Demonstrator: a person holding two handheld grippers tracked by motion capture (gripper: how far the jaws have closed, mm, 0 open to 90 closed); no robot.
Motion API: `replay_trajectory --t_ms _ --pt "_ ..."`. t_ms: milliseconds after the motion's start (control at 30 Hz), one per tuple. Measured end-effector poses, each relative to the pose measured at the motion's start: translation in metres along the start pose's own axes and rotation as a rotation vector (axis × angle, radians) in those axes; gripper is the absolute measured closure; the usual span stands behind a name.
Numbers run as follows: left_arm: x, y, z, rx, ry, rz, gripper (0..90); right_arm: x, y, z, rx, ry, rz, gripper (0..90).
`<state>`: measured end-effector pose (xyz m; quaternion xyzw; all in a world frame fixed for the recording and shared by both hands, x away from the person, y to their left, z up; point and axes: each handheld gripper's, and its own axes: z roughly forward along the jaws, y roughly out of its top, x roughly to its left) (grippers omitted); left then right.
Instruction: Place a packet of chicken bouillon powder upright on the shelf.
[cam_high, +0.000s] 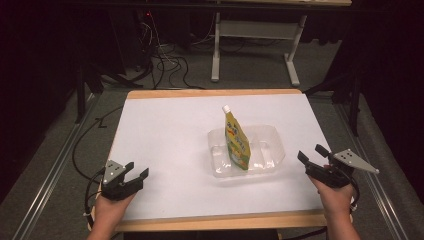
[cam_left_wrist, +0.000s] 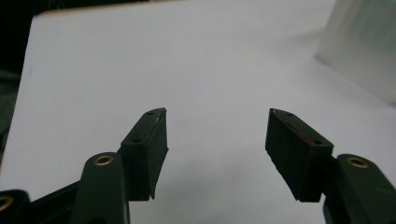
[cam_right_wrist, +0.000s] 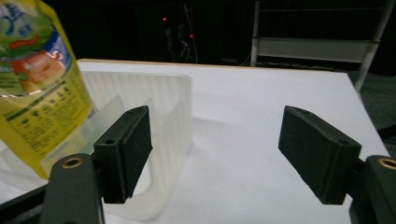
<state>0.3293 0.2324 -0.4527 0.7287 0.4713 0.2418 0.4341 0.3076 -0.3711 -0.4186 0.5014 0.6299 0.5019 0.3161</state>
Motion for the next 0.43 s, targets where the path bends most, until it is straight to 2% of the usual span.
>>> replay_trajectory --t_ms 33,133,233,433 --pt "0.0 0.001 -0.001 -0.017 0.003 0.005 37.0 -0.001 -0.003 0.001 0.001 0.002 -0.001 26.0" --pt "-0.003 0.001 0.001 -0.015 -0.017 0.011 36.4 -0.003 -0.017 0.01 0.032 0.004 0.0 28.6" --pt "-0.005 -0.001 -0.001 -0.007 -0.023 0.03 36.2 -0.006 -0.018 0.017 0.058 0.002 0.036 28.2" --pt "0.003 -0.004 -0.009 -0.009 -0.014 0.001 36.6 -0.006 -0.018 0.024 0.072 -0.004 0.046 29.0"
